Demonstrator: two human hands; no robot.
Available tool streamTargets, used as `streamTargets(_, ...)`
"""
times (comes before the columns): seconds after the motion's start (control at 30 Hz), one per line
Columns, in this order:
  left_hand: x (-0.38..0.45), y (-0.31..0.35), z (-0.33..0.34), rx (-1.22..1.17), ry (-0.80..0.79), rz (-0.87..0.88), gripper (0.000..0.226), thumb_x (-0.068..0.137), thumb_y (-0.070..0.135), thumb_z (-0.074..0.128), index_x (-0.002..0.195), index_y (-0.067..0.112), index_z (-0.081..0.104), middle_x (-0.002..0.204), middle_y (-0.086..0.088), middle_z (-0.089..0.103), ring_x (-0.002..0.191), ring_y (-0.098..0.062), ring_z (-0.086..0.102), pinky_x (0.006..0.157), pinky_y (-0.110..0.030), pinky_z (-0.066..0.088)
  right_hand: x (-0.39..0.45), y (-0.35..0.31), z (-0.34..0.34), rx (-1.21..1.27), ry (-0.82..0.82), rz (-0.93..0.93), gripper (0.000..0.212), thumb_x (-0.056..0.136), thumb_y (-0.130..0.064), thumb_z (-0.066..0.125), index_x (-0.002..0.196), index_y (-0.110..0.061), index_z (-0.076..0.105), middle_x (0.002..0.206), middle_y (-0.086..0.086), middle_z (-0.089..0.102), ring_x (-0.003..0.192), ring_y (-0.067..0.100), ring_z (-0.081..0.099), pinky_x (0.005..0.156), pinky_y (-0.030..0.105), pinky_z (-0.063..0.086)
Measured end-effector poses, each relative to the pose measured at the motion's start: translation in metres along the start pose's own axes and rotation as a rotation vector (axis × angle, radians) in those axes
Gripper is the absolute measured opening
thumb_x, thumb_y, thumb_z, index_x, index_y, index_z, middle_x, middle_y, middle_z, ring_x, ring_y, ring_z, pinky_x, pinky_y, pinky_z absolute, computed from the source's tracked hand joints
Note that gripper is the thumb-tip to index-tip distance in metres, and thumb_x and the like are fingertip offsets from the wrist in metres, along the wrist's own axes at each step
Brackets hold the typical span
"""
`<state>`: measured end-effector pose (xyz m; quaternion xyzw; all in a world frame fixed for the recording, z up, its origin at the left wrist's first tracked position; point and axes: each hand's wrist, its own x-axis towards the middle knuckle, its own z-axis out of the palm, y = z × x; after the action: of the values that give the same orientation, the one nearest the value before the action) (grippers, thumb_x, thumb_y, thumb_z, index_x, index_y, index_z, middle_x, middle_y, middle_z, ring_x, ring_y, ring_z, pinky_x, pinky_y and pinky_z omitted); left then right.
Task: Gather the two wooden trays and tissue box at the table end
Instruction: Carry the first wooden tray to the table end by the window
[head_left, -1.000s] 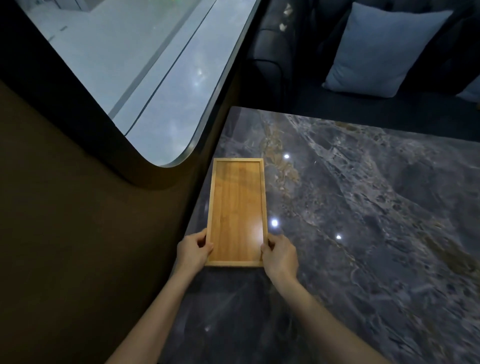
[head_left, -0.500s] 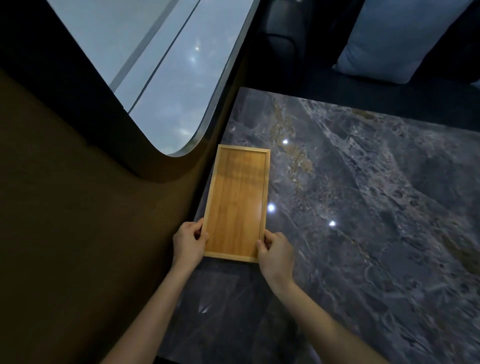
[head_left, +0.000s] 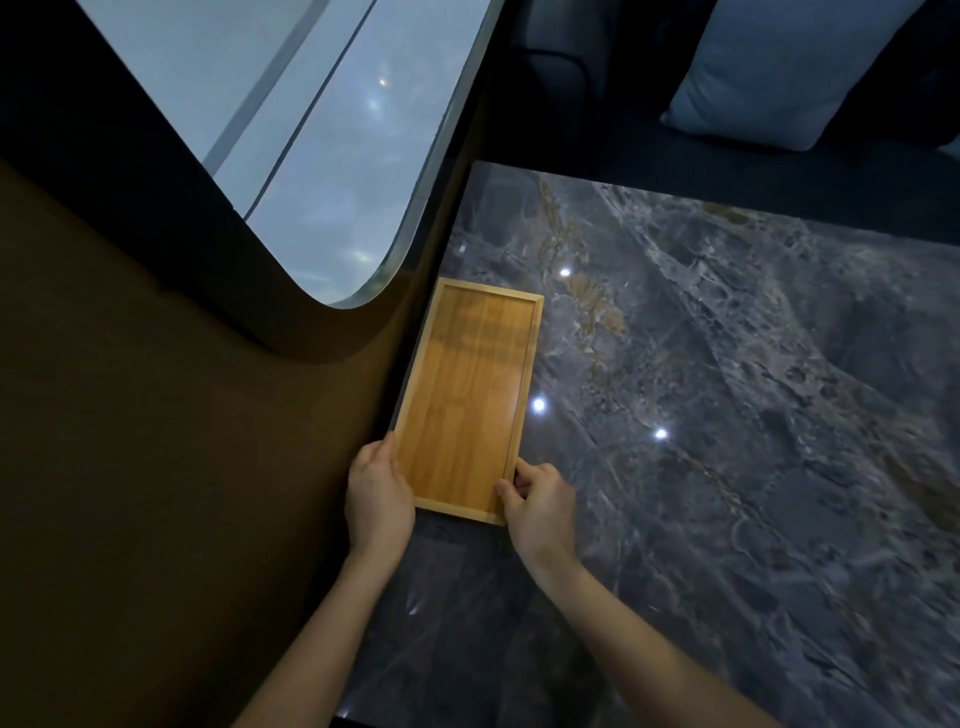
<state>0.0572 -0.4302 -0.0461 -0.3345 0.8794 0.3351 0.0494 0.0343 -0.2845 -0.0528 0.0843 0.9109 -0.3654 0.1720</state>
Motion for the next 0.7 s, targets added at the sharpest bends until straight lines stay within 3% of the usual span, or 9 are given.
streamTargets(0.27,-0.0006,0.0043,-0.0013,0.001,0.013,-0.029,0.042,0.093,0.003,0.041,0.135,0.007,0.043,0.138,-0.012,0.048,0.122,-0.025,0.049,0.1,-0.033,0.042,0.0,0.0022,-0.0035,0.061,-0.002,-0.03,0.021,0.087,-0.016,0.059,0.105,-0.008,0.068,0.094,0.008,0.061,0.082,0.016,0.056,0.08,0.03,0.051)
streamTargets(0.4,-0.0036,0.0048,-0.001,-0.011,0.013,-0.018,0.041,0.093,0.004,0.042,0.133,0.006,0.044,0.136,-0.014,0.05,0.122,-0.026,0.05,0.101,-0.034,0.042,0.0009,0.0056,-0.0039,0.069,0.006,-0.025,0.022,0.088,-0.017,0.058,0.107,-0.011,0.068,0.091,0.005,0.058,0.081,0.014,0.053,0.074,0.024,0.042)
streamTargets(0.7,-0.0025,0.0052,-0.0044,-0.06,0.022,-0.045,0.039,0.091,0.004,0.046,0.13,0.003,0.048,0.134,-0.015,0.053,0.121,-0.027,0.053,0.1,-0.032,0.042,0.0034,0.0075,-0.0054,0.076,-0.014,-0.019,0.022,0.088,-0.018,0.058,0.105,-0.007,0.068,0.092,0.008,0.059,0.083,0.018,0.055,0.076,0.027,0.043)
